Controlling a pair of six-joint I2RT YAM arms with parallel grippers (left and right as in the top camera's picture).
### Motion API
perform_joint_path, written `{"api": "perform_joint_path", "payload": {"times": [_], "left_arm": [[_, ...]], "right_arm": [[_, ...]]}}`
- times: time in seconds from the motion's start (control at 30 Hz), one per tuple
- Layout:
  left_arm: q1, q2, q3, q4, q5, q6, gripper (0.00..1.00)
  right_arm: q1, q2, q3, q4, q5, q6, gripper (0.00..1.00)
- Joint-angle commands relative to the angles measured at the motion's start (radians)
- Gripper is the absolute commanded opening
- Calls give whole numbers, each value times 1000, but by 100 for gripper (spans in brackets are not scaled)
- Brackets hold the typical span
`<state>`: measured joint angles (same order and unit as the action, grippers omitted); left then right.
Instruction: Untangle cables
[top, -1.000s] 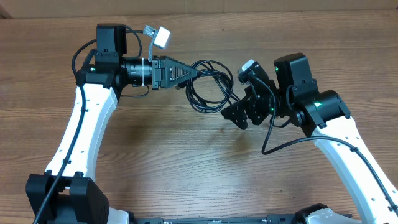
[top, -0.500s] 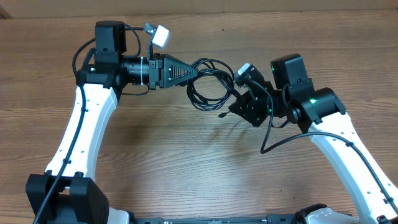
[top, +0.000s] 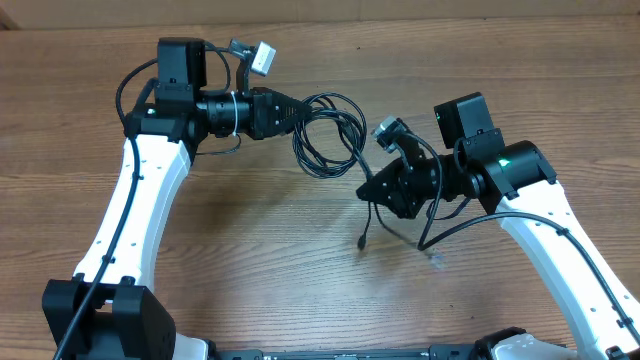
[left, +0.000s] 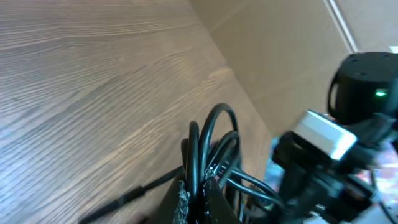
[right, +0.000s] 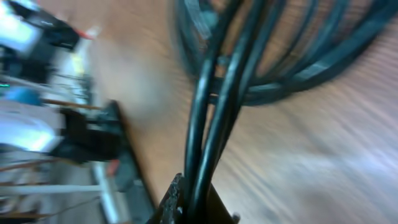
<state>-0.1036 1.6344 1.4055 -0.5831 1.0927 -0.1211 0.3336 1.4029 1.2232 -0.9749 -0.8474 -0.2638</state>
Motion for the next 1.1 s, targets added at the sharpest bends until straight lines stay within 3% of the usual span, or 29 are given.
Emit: {"api": "perform_joint_path", "payload": {"times": [0.0,0.33,0.53,0.67,0.9,1.07], "left_arm": [[-31,-26,21,4,-57,22,4],[-81,-26,21,3,-113,69,4],[-81,-26,21,3,100,124,4],[-85,-26,21,3,274,164,4],[-138,-26,21,-43,295,208,4],[-158,-26,21,-48,295,231,4]], "right_arm": [[-2,-21,21,24,-182,103,4],[-2,-20,20,63,-238,265,4],[-2,-11,20,90,46,549,4],[-2,-7,20,134,69,591,4],[-2,-4,20,196,185,764,4],[-2,-4,20,204,208,795,5]]}}
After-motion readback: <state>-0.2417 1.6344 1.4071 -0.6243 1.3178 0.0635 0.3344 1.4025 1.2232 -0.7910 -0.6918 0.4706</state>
